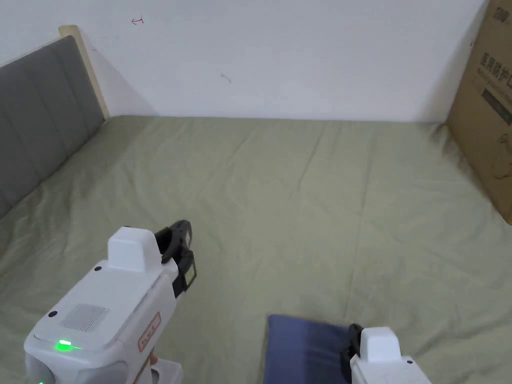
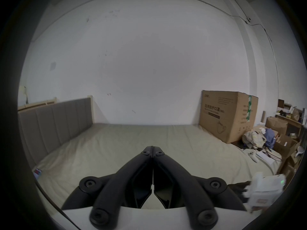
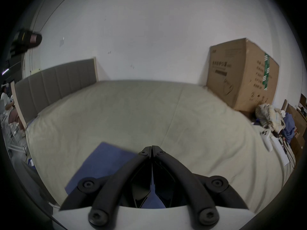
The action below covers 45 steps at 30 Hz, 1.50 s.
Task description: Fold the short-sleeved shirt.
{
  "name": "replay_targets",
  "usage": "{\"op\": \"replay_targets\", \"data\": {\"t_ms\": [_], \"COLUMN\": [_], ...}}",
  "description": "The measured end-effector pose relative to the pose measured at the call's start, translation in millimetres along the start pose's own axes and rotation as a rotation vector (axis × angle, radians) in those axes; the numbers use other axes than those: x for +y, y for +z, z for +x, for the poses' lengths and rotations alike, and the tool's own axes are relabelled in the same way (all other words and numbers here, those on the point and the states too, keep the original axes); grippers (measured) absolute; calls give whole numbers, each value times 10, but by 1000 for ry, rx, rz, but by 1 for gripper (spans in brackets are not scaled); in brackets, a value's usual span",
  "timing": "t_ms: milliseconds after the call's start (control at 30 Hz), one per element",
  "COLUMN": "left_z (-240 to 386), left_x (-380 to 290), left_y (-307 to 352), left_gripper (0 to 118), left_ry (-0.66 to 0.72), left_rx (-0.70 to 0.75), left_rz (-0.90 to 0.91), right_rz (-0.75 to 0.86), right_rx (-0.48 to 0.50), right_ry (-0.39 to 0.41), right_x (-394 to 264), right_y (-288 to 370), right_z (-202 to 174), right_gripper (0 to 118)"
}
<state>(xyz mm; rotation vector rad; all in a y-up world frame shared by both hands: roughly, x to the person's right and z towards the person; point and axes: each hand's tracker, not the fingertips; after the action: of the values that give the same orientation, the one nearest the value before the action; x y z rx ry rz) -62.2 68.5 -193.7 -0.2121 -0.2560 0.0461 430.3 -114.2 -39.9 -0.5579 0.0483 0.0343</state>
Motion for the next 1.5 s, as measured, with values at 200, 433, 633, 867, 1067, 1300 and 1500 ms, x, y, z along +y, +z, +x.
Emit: {"op": "replay_targets", "data": {"t_ms": [200, 433, 633, 867, 1067, 1300, 1500], "left_z": [-15, 45, 241, 221, 152, 163, 147], "left_x": [-330, -742, -1351, -1828, -1861, -1866, -1721], "left_y": [-135, -477, -1059, -1530, -1682, -1696, -1668], "left_gripper": [1, 21, 105, 106, 71, 29, 27], "left_ry": [112, 285, 382, 459, 457, 491, 421], "left_rx": [-83, -294, -379, -352, -455, -471, -481], "left_rz": [-124, -437, -744, -889, -961, -988, -977], "right_rz": [-152, -151, -142, -156, -153, -163, -167], "right_rx": [-15, -39, -19, 8, 9, 15, 34], "right_ry": [-8, 56, 54, 75, 72, 43, -3], "right_x": [-252, -154, -169, -184, -302, -332, -267], "right_y": [-131, -161, -166, -332, -418, -425, -410], "right_z": [-133, -115, -62, 106, 145, 146, 133], "right_gripper": [0, 0, 0, 0, 0, 0, 0]}}
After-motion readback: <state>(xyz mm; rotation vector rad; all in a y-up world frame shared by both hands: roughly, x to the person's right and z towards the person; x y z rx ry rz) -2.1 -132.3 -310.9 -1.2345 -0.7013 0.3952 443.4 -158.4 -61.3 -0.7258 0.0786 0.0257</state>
